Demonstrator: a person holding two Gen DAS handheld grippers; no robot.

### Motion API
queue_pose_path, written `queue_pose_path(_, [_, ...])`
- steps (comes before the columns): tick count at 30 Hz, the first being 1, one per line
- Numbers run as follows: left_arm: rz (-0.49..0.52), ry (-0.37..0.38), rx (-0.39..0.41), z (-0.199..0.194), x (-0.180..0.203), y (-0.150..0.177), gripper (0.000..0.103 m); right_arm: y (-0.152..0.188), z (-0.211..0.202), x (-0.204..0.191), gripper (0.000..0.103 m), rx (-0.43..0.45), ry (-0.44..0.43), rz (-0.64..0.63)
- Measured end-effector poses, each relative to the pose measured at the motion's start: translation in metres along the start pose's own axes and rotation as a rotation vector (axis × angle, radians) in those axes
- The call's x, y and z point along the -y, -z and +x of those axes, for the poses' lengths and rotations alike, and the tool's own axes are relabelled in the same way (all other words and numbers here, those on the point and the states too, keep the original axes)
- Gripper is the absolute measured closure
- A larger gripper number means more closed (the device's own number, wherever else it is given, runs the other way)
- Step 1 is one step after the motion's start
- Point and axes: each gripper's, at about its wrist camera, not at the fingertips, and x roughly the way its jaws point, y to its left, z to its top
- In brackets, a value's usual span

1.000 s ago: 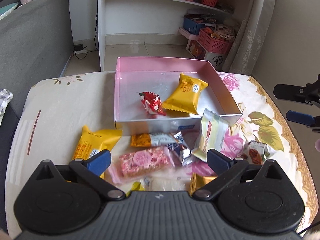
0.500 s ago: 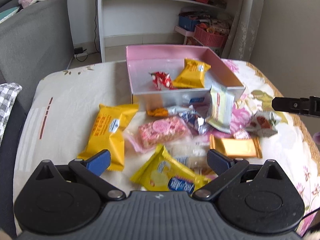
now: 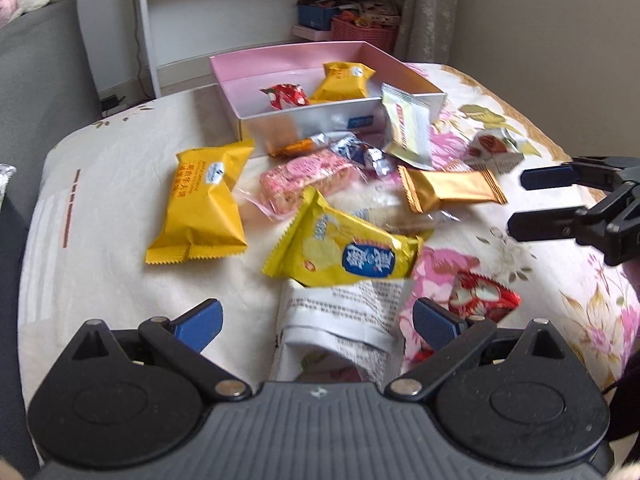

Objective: Organize snacks
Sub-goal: 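Grasp the white printed packet with the left tool while the right tool grasps a red candy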

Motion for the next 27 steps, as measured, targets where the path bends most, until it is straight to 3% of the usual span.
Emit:
queue_pose_path(5, [0.013,0.063,-0.021,0.003,-0.001,0.010,0.002,0.013,0.006,-0.019,0.002,-0.014,-0.071,-0.082])
queue_pose_path(13, [0.016,0.072,-0.045,0.017,-0.001,0.018,0.006,0.037,0.022,-0.041,0.002,-0.075,-0.164,-0.188])
queue_pose_path(20, [0.030,0.055,-0.010,0.018,0.003,0.019,0.009,0.056,0.035,-0.063,0.000,-0.075,-0.132,-0.385])
queue_pose_path(27, [0.041,0.028,0.001,0.017,0.002,0.017,0.029,0.055,0.037,-0.064,0.000,-0.083,-0.122,-0.406])
